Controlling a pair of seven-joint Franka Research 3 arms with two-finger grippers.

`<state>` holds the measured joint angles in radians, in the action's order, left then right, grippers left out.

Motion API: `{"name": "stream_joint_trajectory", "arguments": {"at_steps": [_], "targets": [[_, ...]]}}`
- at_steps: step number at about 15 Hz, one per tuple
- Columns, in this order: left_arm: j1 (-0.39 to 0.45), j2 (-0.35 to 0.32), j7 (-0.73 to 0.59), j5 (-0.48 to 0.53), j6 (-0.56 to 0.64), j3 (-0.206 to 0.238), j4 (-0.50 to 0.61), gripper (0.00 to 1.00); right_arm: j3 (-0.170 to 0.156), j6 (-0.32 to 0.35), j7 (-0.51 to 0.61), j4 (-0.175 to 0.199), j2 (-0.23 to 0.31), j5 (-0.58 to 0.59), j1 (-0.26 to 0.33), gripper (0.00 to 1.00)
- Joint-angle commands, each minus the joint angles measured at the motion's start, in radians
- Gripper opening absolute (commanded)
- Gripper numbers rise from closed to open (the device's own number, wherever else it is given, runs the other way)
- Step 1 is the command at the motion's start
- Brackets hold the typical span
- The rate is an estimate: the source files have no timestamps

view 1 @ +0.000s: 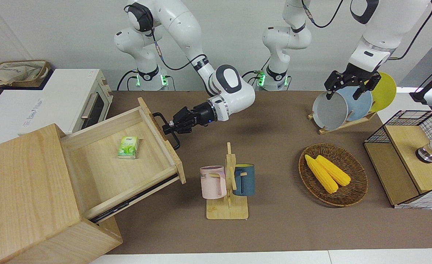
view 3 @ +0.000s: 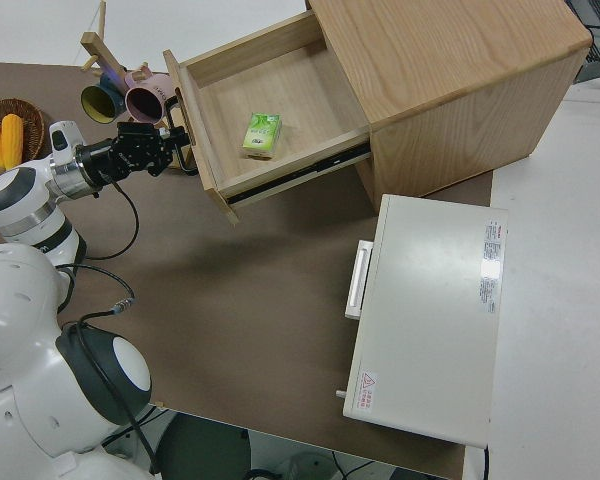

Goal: Slide drawer open with right arm
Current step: 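Pull the drawer handle toward the robot with the right gripper, then open the right gripper and release the drawer handle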

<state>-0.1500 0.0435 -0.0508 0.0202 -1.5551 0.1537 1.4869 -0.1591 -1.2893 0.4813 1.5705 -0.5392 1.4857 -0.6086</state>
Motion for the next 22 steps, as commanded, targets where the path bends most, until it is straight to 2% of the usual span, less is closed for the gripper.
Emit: {"name": "stream_joint_trajectory", "arguments": {"at_steps": [1, 2, 3, 5, 6, 7, 15, 18, 19, 22], "targets": [[-0.017, 0.013, -0.007, -0.012, 0.0, 0.017, -0.02, 1.0, -0.013, 0.05, -0.069, -0.033, -0.005, 0.01, -0.01, 0.087], [-0.017, 0.013, -0.007, -0.012, 0.0, 0.017, -0.02, 1.0, -0.013, 0.05, -0.069, -0.033, -0.005, 0.01, -0.01, 0.144], [-0.017, 0.013, -0.007, -0.012, 0.0, 0.017, -0.02, 1.0, -0.011, 0.047, -0.067, -0.033, -0.004, 0.011, -0.011, 0.308], [-0.017, 0.013, -0.007, -0.012, 0.0, 0.017, -0.02, 1.0, -0.011, 0.044, -0.063, -0.033, -0.004, 0.011, -0.01, 0.749], [-0.017, 0.013, -0.007, -0.012, 0.0, 0.017, -0.02, 1.0, -0.011, 0.044, -0.056, -0.033, -0.005, 0.011, -0.01, 0.9], [-0.017, 0.013, -0.007, -0.012, 0.0, 0.017, -0.02, 1.0, -0.011, 0.044, -0.044, -0.033, -0.005, 0.01, -0.01, 0.978], [-0.017, 0.013, -0.007, -0.012, 0.0, 0.017, -0.02, 1.0, -0.011, 0.041, -0.036, -0.033, -0.005, 0.008, -0.01, 0.979], [-0.017, 0.013, -0.007, -0.012, 0.0, 0.017, -0.02, 1.0, -0.013, 0.039, 0.017, -0.035, -0.007, -0.014, -0.013, 0.979], [-0.017, 0.013, -0.007, -0.012, 0.0, 0.017, -0.02, 1.0, -0.013, 0.038, 0.037, -0.041, -0.007, -0.03, -0.013, 0.979], [-0.017, 0.013, -0.007, -0.012, 0.0, 0.017, -0.02, 1.0, -0.013, 0.034, 0.082, -0.096, -0.01, -0.119, -0.013, 0.979]]}}
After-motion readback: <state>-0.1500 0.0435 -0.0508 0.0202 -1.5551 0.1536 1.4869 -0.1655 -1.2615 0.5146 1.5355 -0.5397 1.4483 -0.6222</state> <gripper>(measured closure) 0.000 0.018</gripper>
